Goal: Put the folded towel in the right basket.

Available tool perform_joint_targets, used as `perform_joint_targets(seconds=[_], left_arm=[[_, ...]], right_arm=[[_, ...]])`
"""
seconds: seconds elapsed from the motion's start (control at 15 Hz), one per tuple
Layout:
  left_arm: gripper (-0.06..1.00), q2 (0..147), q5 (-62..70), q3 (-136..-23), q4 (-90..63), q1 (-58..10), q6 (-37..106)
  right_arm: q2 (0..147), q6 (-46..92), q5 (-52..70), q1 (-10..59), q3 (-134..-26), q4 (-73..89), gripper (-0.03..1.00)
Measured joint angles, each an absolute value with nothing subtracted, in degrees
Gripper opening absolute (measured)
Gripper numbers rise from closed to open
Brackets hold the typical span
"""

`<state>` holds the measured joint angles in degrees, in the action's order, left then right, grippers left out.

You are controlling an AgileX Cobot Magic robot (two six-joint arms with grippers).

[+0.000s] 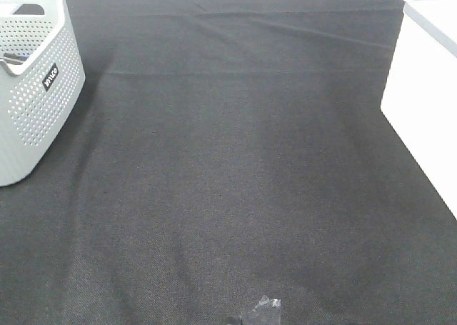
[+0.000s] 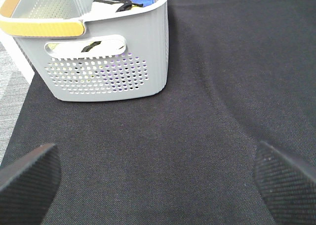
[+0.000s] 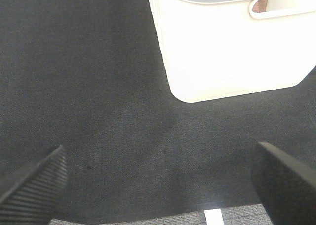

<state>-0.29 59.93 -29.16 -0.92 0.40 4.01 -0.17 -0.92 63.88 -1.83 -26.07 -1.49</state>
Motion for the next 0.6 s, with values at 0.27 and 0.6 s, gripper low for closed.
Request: perform_joint_targets(seconds=[0.27,0.6], left_arm=[[0.99,-0.29,59.93,-29.16,-0.97,0.4,4.01],[0.99,-0.29,59.93,-29.16,-0.97,0.4,4.01]], right_arm=[[-0.17,-0.92,63.88,-2.01,-26.07,-1.49,0.97],[-0.17,-0.92,63.88,-2.01,-26.07,-1.49,0.97]])
